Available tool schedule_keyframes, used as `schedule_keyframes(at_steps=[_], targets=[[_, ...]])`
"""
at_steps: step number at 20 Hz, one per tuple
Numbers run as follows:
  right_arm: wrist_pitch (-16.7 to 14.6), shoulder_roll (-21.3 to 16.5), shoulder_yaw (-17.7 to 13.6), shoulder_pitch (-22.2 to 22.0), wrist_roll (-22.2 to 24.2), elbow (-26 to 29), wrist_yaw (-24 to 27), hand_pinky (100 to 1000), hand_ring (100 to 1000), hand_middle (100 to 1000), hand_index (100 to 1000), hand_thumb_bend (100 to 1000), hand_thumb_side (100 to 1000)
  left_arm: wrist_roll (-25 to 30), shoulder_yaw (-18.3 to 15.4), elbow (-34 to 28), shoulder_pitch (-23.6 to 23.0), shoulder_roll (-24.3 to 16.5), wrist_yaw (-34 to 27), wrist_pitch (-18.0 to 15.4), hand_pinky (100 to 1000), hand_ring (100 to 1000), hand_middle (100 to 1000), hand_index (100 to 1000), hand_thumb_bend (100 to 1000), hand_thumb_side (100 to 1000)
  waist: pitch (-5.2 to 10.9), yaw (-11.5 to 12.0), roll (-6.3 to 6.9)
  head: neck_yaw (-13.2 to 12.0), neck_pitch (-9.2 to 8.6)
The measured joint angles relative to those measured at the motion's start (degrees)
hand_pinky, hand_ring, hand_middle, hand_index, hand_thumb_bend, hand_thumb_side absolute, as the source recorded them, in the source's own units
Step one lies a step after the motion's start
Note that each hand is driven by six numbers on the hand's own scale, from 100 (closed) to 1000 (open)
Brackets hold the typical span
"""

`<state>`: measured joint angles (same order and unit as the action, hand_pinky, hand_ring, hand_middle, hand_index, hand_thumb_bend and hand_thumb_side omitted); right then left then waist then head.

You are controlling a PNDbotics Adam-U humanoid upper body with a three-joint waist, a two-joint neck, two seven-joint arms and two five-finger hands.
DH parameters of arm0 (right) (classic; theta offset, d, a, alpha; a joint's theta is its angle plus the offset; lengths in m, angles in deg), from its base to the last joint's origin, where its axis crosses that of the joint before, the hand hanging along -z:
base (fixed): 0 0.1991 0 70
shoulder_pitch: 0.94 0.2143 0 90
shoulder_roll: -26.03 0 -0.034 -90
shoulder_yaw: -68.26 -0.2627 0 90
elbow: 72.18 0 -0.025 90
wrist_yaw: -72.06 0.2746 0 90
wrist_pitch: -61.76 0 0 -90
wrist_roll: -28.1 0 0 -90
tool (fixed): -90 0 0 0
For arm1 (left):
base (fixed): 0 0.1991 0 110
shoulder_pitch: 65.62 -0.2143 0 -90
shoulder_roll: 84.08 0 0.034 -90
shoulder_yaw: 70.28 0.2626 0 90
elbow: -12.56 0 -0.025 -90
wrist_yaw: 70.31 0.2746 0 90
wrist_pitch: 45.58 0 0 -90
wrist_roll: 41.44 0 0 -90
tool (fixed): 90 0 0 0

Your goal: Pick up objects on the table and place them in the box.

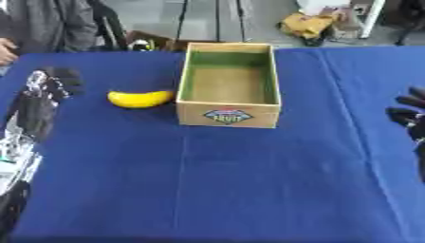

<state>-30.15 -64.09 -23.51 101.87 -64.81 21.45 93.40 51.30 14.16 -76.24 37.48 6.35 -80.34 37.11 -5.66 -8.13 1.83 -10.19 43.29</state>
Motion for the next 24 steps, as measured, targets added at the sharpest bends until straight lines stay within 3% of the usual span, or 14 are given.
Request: schedule_keyframes(at_steps=[1, 2, 3, 4, 5, 10, 12, 17, 19, 22, 24], targets=[[0.0, 0.0, 0.0, 0.0, 0.0, 0.0, 0.0, 812, 670, 673, 796, 100, 981, 0.0, 0.0, 0.0, 0.0, 0.0, 0.0, 0.0, 739, 729, 692, 754, 429, 691, 0.0, 0.0, 0.0, 0.0, 0.0], [0.0, 0.0, 0.0, 0.0, 0.0, 0.0, 0.0, 812, 670, 673, 796, 100, 981, 0.1, 0.0, 0.0, 0.1, -0.1, 0.1, 0.1, 739, 729, 692, 754, 429, 691, 0.05, -0.1, 0.16, 0.0, 0.02], [0.0, -0.1, 0.0, -0.1, 0.0, 0.0, 0.0, 812, 670, 673, 796, 100, 981, 0.4, 0.1, 0.0, 0.6, -0.3, 0.5, 0.3, 743, 730, 693, 753, 423, 618, 0.19, -0.1, 0.41, 0.0, 0.1], [0.0, -0.3, 0.0, -0.2, 0.0, 0.0, 0.0, 812, 670, 673, 796, 100, 981, 0.9, 0.4, 0.0, 1.6, -0.9, 0.9, 0.7, 743, 730, 693, 753, 423, 618, 0.38, -0.1, 0.79, 0.1, 0.23], [0.0, -0.5, 0.0, -0.2, 0.0, 0.0, 0.0, 812, 670, 673, 796, 100, 982, 1.5, 0.8, 0.1, 2.9, -1.8, 1.5, 1.2, 745, 727, 691, 751, 424, 556, 0.53, -0.1, 1.15, 0.3, 0.39], [0.1, -1.2, 0.0, -0.4, 0.0, 0.0, -0.1, 813, 670, 673, 796, 100, 983, 5.4, 3.8, 4.7, 9.4, -7.9, 5.3, 4.8, 752, 716, 685, 762, 535, 498, 0.9, 0.1, 1.5, 0.7, 0.48], [0.1, -1.4, 0.0, -0.5, 0.1, 0.0, -0.1, 812, 670, 673, 796, 100, 983, 7.0, 6.1, 7.1, 12.1, -10.5, 6.9, 6.5, 757, 710, 680, 766, 595, 485, 1.13, -0.1, 1.6, 0.8, 0.48], [0.3, -1.4, 0.4, -0.5, 0.3, 0.0, -0.1, 813, 670, 673, 796, 100, 984, 11.1, 12.6, 13.7, 18.7, -17.0, 11.0, 10.6, 765, 712, 679, 771, 630, 472, 1.13, -1.4, 1.11, 0.2, 0.49], [0.3, -1.4, 0.5, -0.4, 0.5, 0.0, -0.1, 813, 670, 673, 796, 100, 985, 12.7, 15.4, 16.4, 21.4, -19.7, 12.8, 12.1, 769, 715, 681, 771, 702, 463, 1.01, -2.0, 0.83, -0.4, 0.49], [0.4, -1.3, 0.8, -0.1, 0.8, 0.0, -0.1, 813, 670, 673, 796, 100, 986, 14.6, 19.4, 20.5, 25.5, -23.7, 15.3, 12.7, 774, 716, 681, 770, 776, 442, 0.71, -2.7, 0.49, -1.3, 0.49], [0.5, -1.3, 1.1, 0.1, 1.0, 0.0, -0.1, 813, 670, 673, 796, 100, 986, 16.0, 21.6, 23.2, 28.2, -25.4, 16.9, 12.0, 774, 716, 681, 770, 778, 441, 0.51, -2.9, 0.46, -1.8, 0.49]])
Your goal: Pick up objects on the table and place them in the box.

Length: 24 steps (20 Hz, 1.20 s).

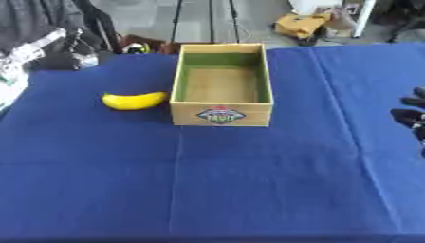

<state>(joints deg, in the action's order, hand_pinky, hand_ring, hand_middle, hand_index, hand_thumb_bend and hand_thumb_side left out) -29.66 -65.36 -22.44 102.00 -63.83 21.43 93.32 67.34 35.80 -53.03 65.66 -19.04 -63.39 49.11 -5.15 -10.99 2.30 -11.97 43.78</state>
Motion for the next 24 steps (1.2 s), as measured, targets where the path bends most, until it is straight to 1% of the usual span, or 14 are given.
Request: schedule_keyframes(at_steps=[1, 3, 6, 7, 9, 15, 18, 24], targets=[[0.0, 0.1, 0.0, 0.2, 0.1, 0.0, 0.0, 813, 670, 673, 796, 100, 987, 0.7, 0.9, 1.3, 1.3, -0.2, 0.8, -0.4, 776, 712, 677, 770, 792, 428, -0.04, 0.0, -0.01, -0.1, 0.0], [0.1, 0.2, 0.0, 0.2, 0.1, 0.0, 0.0, 813, 670, 673, 796, 100, 987, 2.3, 2.7, 3.9, 3.6, -0.1, 2.4, -1.1, 769, 701, 662, 763, 787, 410, -0.17, 0.0, -0.08, -0.2, 0.0], [0.1, 0.4, 0.0, 0.2, 0.1, 0.0, 0.0, 813, 670, 673, 796, 100, 987, 4.2, 4.2, 7.9, 5.6, 0.9, 4.9, -2.6, 769, 701, 662, 763, 787, 410, -0.21, -0.1, -0.11, -0.2, 0.0], [0.1, 0.4, 0.0, 0.2, 0.1, 0.0, 0.0, 813, 670, 673, 796, 100, 988, 4.5, 4.4, 9.2, 6.0, 1.3, 5.7, -3.3, 757, 681, 639, 748, 739, 359, -0.21, -0.1, -0.11, -0.2, 0.0], [0.1, 0.5, 0.0, 0.2, 0.1, 0.0, 0.0, 813, 670, 673, 796, 100, 989, 4.6, 4.7, 11.9, 6.3, 2.2, 7.3, -4.6, 758, 684, 643, 752, 701, 323, -0.21, -0.2, -0.1, -0.2, 0.0], [0.1, 0.5, 0.0, 0.2, 0.2, 0.0, 0.0, 813, 670, 673, 796, 100, 990, 3.1, 6.5, 19.6, 7.6, 5.6, 12.3, -8.7, 762, 691, 652, 759, 703, 316, -0.22, -0.5, -0.01, -0.2, 0.0], [0.1, 0.5, 0.0, 0.2, 0.2, 0.0, 0.0, 813, 670, 673, 796, 100, 991, 2.6, 6.6, 21.6, 7.9, 6.5, 14.7, -10.7, 764, 695, 654, 760, 695, 310, -0.22, -0.6, 0.03, -0.2, 0.0], [0.1, 0.5, 0.0, 0.2, 0.2, 0.0, 0.0, 812, 669, 673, 796, 100, 993, 2.5, 5.9, 22.3, 8.0, 7.6, 19.6, -13.2, 776, 708, 661, 764, 670, 296, -0.22, -0.6, 0.09, -0.2, 0.0]])
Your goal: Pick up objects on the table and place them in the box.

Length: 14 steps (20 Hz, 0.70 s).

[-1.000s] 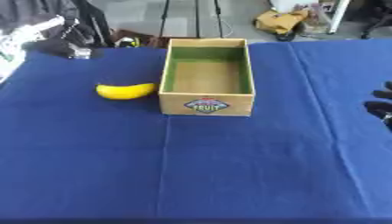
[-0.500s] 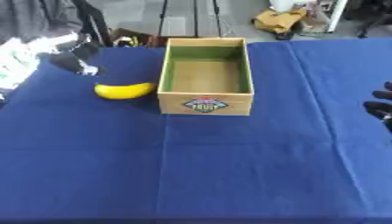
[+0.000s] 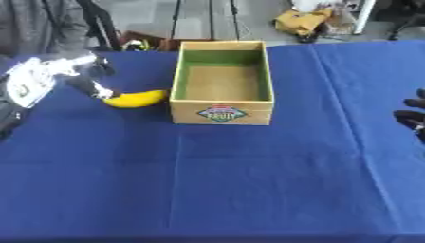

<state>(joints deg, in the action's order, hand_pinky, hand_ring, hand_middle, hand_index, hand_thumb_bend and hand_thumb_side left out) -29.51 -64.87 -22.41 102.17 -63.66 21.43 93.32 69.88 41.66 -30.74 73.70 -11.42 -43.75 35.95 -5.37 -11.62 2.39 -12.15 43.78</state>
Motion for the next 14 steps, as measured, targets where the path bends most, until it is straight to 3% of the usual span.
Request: schedule_keyframes(at_steps=[6, 14], targets=[[0.0, 0.0, 0.0, 0.0, 0.0, 0.0, 0.0, 812, 670, 673, 796, 100, 994, 0.8, -1.7, -0.4, 0.0, 1.3, 5.0, -2.3, 816, 768, 709, 790, 686, 324, 0.0, -0.1, 0.11, 0.0, 0.0], [0.0, 0.0, 0.0, 0.0, 0.0, 0.0, 0.0, 812, 669, 673, 796, 100, 996, 3.1, -3.8, -0.4, -0.8, 3.2, 11.6, -5.2, 822, 773, 708, 788, 668, 322, 0.0, -0.5, 0.35, 0.0, 0.0]])
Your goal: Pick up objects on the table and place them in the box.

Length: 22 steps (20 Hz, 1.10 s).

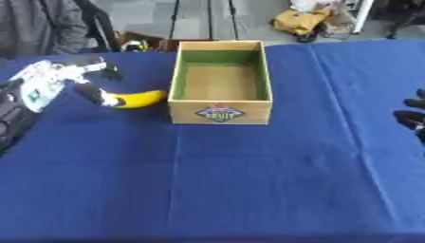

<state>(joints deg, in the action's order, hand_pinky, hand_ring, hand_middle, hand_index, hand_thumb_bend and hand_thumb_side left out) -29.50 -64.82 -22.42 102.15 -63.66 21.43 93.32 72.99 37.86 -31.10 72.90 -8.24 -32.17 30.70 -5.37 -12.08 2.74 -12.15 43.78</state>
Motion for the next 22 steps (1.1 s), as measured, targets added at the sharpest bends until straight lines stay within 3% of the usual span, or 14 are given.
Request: schedule_keyframes(at_steps=[22], targets=[[0.0, 0.4, 0.0, 0.0, 0.0, 0.0, 0.0, 812, 669, 673, 796, 100, 1000, -3.0, -6.3, 1.1, -1.6, 3.5, 17.2, -4.8, 814, 763, 696, 781, 637, 341, -0.38, -0.2, -0.12, 0.0, 0.0]])
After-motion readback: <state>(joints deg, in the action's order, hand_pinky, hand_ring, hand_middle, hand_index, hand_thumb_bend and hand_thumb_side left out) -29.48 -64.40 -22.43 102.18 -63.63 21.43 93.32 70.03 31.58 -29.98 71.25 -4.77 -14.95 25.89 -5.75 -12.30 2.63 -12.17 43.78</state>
